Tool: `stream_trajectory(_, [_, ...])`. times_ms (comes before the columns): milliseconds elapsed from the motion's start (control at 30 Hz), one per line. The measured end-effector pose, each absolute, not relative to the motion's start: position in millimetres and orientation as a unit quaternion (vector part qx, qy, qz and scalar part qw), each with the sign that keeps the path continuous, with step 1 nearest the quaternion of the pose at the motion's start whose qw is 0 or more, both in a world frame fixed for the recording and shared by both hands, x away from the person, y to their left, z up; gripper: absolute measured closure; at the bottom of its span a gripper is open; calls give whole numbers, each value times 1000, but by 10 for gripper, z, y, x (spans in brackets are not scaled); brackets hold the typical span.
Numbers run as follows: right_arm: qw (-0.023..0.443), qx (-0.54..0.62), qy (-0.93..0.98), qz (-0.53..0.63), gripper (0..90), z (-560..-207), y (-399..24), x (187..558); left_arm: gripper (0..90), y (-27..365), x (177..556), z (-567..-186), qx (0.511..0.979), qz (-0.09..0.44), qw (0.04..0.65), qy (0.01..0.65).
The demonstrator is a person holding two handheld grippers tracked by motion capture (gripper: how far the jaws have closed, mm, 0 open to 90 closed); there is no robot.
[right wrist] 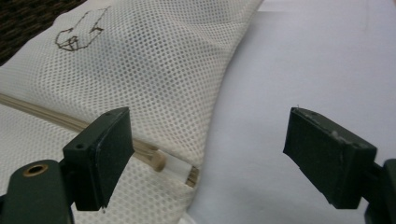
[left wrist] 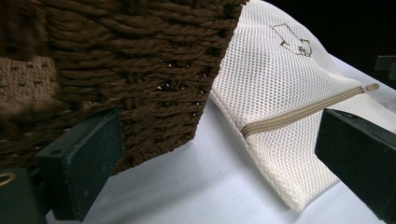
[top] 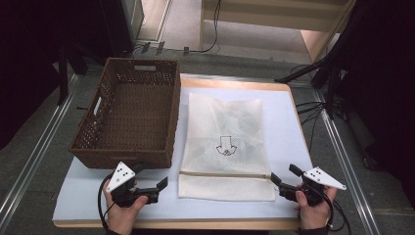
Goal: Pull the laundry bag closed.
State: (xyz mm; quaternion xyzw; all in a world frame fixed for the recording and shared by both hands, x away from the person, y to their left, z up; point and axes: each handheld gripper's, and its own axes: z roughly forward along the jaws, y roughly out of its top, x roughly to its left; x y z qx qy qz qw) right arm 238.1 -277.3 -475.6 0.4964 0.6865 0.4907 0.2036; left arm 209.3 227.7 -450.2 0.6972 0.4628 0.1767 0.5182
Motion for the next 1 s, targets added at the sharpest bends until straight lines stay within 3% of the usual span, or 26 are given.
stream_trajectory(800, [232,524,660,486,159,-4814,-3095,2429,0,2945,1989,-4470,662,244,507,495])
stream_trajectory(1000, [232,525,661,483,160,-4835,-3104,2443,0,2998,1998,-4497,659,239,507,502])
